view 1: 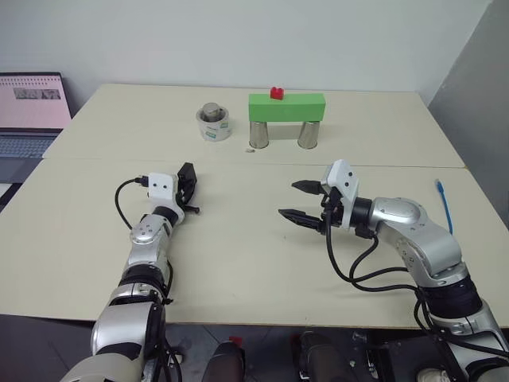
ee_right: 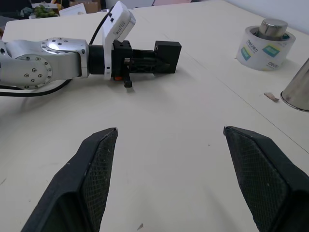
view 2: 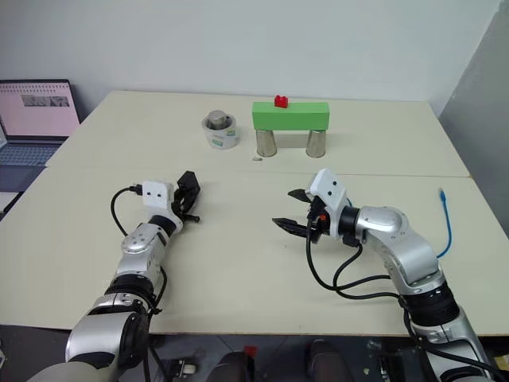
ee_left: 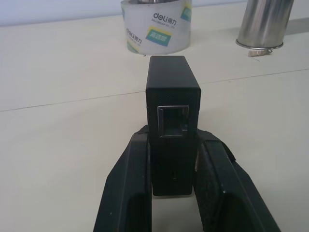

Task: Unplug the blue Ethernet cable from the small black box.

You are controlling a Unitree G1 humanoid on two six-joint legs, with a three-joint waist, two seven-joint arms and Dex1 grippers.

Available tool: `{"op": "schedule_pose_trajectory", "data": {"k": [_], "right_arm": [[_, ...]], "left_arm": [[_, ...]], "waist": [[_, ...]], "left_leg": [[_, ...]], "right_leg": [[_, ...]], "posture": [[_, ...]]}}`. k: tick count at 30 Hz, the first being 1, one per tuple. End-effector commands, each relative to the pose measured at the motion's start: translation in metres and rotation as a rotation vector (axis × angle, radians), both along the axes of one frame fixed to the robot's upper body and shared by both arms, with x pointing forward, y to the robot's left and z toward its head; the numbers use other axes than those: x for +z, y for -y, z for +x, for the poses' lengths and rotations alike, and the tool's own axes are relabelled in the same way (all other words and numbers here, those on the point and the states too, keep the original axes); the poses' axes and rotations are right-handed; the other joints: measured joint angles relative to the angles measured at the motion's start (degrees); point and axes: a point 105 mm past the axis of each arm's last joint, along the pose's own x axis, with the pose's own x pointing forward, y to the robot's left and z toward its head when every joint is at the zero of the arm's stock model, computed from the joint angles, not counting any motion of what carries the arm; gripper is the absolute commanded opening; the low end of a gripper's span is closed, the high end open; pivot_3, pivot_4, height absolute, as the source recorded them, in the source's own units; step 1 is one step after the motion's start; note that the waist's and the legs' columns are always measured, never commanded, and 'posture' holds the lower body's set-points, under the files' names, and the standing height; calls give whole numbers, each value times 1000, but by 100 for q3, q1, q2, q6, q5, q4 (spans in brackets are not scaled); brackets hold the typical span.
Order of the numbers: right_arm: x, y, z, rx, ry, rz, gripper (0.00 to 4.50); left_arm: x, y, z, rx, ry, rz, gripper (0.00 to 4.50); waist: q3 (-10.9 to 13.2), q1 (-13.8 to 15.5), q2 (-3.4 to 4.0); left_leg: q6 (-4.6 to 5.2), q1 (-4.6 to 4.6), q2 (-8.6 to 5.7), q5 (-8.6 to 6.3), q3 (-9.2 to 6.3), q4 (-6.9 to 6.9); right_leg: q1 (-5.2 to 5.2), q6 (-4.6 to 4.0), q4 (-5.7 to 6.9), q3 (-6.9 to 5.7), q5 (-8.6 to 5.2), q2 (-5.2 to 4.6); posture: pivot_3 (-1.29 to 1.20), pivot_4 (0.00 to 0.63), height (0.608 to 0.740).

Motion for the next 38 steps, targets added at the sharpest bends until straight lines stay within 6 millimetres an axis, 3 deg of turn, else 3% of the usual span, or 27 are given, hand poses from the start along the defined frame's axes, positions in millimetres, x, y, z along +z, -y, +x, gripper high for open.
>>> {"op": "schedule_pose_trajectory", "data": {"k": [1,6,12,19,23,31,38], "right_arm": [[12,-2,-5,18,57,-1,3770],[9,-1,-5,13,55,-14,3770],[7,0,-5,8,54,-23,3770],[0,16,-2,-55,40,-42,3770],[-5,41,-1,-138,21,-53,3770],[-9,97,2,-294,-12,-116,3770],[-6,107,3,-317,-2,-132,3770]], "left_arm": [[7,-5,-1,12,40,-51,1348],[0,-10,-9,7,32,-70,2460],[-5,-24,-22,76,9,29,3670],[-1,-19,-49,-27,-98,51,3670],[23,-13,-68,-142,-84,143,3670],[59,-10,-82,-317,-113,194,3670],[72,-10,-84,-379,-118,199,3670]], "waist": [[0,-5,0],[0,-17,0],[0,-25,0],[-1,-30,0],[-1,-18,0],[0,-12,0],[0,-46,0]], "left_leg": [[0,1,0,0,0,0],[0,5,0,0,1,2],[0,16,3,0,4,0],[-1,27,6,0,7,-1],[-1,26,6,1,7,-1],[-1,42,5,1,16,-1],[0,51,11,0,18,-5]], "right_leg": [[0,0,2,-1,0,0],[3,1,4,1,-1,1],[6,0,7,5,0,1],[12,3,13,9,-2,3],[12,14,10,9,-10,4],[29,28,3,15,-18,4],[34,26,2,17,-19,10]], "posture": [[0,150,740],[0,150,740],[0,150,740],[0,150,740],[0,150,740],[0,150,740],[0,150,740]]}}
